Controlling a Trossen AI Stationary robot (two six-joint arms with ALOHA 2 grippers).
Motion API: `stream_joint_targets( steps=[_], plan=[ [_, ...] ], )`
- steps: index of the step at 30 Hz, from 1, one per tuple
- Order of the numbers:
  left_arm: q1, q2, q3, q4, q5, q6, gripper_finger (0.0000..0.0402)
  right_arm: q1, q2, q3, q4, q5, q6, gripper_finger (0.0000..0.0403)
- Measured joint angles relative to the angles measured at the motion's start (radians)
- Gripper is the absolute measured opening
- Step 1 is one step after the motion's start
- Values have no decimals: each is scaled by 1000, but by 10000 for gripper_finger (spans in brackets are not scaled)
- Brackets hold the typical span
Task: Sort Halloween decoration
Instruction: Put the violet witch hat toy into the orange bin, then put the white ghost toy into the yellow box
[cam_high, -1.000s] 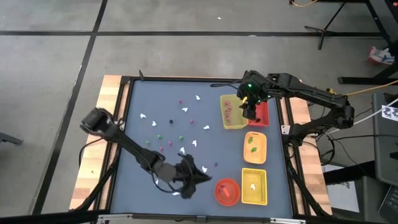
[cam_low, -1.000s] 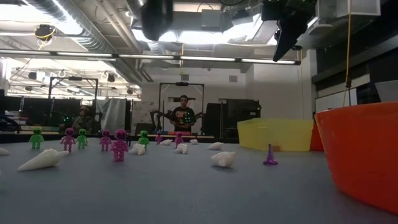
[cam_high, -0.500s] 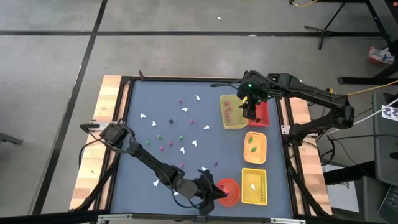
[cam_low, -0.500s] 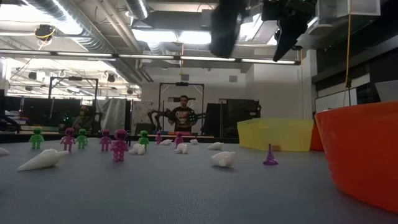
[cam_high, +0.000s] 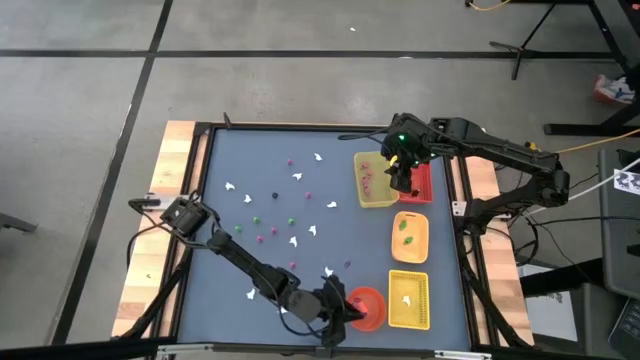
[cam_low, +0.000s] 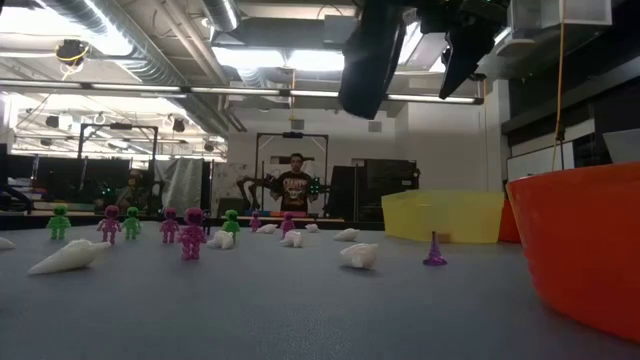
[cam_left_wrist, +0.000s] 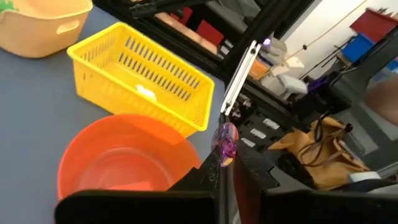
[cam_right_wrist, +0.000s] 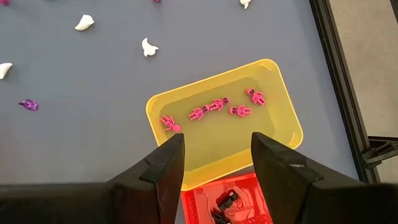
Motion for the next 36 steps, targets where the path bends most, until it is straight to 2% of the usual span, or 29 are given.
stream_joint_targets(
  steps=[4, 13, 17, 36],
  plan=[
    [3, 0, 0, -3, -7, 0, 41, 0, 0, 0, 0, 0, 0, 184],
    [3, 0, -1, -37, -41, 0, 127, 0, 0, 0, 1, 0, 0, 184],
    [3, 0, -1, -45, -41, 0, 150, 0, 0, 0, 2, 0, 0, 184],
    [28, 0, -1, -46, -42, 53, 152, 0, 0, 0, 2, 0, -1, 184]
  ],
)
